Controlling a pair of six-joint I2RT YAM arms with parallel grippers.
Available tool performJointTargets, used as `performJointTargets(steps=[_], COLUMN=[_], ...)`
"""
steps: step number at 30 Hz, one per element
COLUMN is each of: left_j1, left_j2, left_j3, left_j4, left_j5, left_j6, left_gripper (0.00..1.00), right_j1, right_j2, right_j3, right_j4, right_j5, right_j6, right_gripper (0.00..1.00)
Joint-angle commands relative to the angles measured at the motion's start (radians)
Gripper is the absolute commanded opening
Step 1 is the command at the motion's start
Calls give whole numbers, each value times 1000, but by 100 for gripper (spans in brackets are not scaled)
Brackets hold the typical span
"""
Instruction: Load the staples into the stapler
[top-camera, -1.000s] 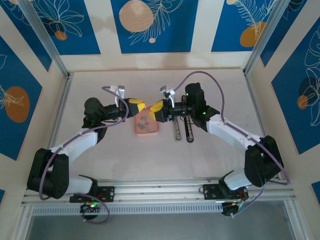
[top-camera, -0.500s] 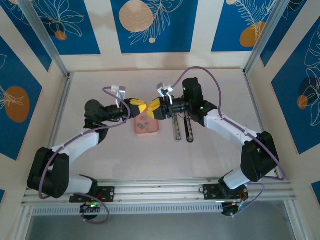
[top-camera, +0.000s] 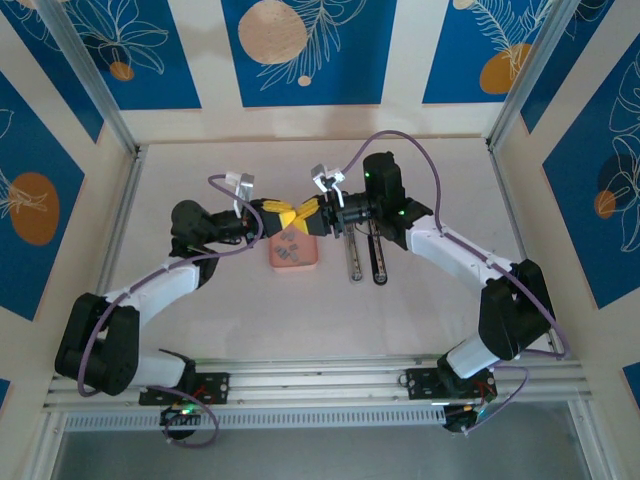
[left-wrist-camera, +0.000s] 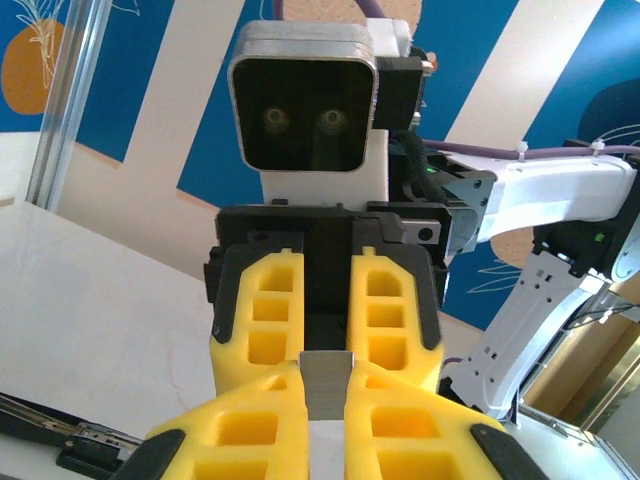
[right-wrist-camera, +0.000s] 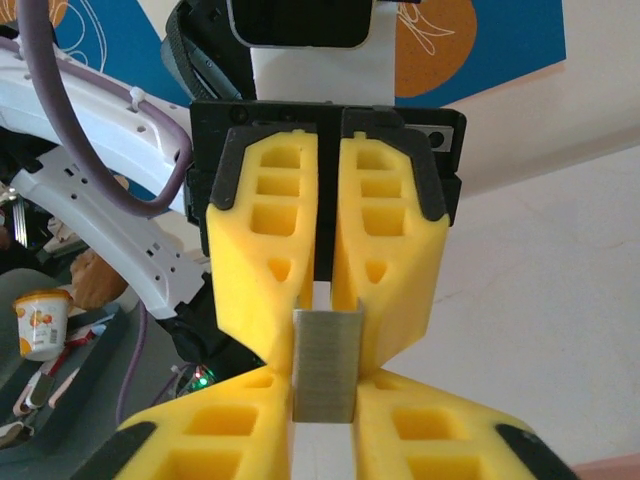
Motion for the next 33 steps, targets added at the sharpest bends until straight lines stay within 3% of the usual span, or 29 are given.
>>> performJointTargets(steps=[1,9,13,16,19,28,33], left_j1=[-11,-13,-12,-12,-12,-12,-12], left_j2=[14,13,5,-13,-45,-195,-223], left_j3=[-6,-13,-23,-32,-47,-67,-66], left_j4=[54,40,8,-55,-167,-649,-800], left_j5=[21,14,-19,-57,-120,-458,-580], left_j6=[-6,2,28,71,143,413,478], left_gripper=[12,13,30,48,58,67,68], right_j1=[-5,-6,-7,-2,19,176,270], right_j2=[7,-6,-38,-81,-129,-220,-222], right_j3=[29,23,-3,-45,-90,-239,-316], right_j4=[-12,-42,-91,-168,-283,-579,-673], right_j5=[-34,-39,31,155,327,838,1013], right_j6=[-14,-28,-54,-81,-106,73,268], right_gripper=[16,4,3,3,3,3,3])
